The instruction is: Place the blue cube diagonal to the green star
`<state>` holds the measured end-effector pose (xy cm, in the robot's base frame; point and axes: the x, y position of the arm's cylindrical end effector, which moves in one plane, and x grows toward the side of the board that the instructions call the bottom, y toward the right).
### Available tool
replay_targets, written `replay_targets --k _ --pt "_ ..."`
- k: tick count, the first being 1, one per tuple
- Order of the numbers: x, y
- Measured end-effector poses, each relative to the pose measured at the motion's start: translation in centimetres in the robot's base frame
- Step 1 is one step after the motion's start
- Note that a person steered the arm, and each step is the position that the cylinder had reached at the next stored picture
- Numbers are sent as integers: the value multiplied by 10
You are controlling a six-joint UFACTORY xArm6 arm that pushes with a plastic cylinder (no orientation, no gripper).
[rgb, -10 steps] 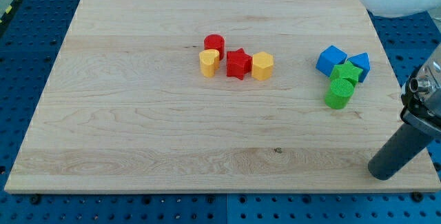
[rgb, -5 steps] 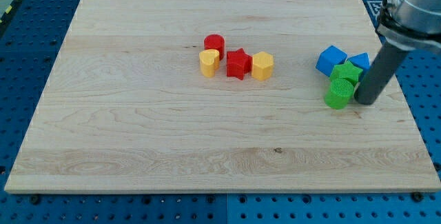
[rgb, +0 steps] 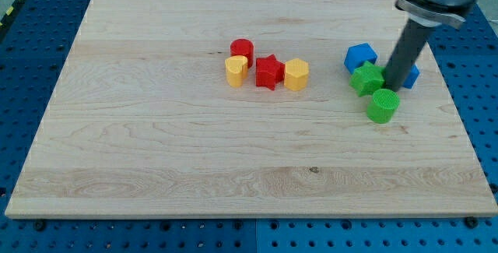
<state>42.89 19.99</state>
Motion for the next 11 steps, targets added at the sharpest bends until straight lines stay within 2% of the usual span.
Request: replay_targets --k 2,4,5,11 --pt "-24 -2" --pt "-25 -66" --pt "-35 -70" --pt "-84 -15"
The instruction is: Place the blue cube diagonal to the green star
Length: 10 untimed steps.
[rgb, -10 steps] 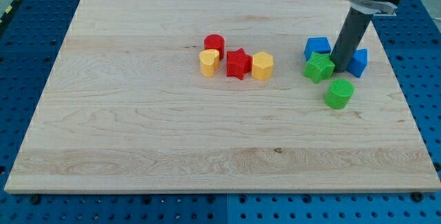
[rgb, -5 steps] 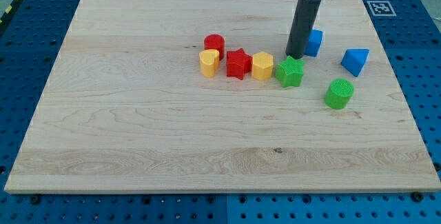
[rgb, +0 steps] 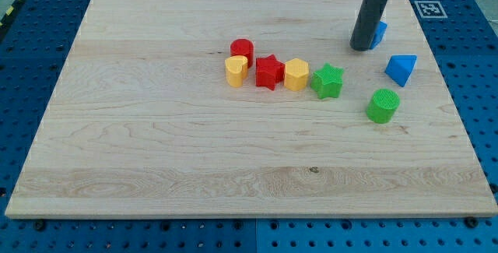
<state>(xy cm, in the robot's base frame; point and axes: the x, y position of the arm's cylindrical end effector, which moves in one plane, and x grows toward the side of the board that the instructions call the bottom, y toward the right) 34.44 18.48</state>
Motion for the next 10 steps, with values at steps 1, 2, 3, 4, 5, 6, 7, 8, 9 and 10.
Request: replay_targets --k 1,2,3,4,5,6,7,8,9,10 --pt "-8 18" --pt "-8 37" --pt "-12 50" --pt "-33 50" --pt "-54 50" --pt "-59 50" --pt "-61 43" --pt "-59 35" --pt "-33 19" --pt "5 1"
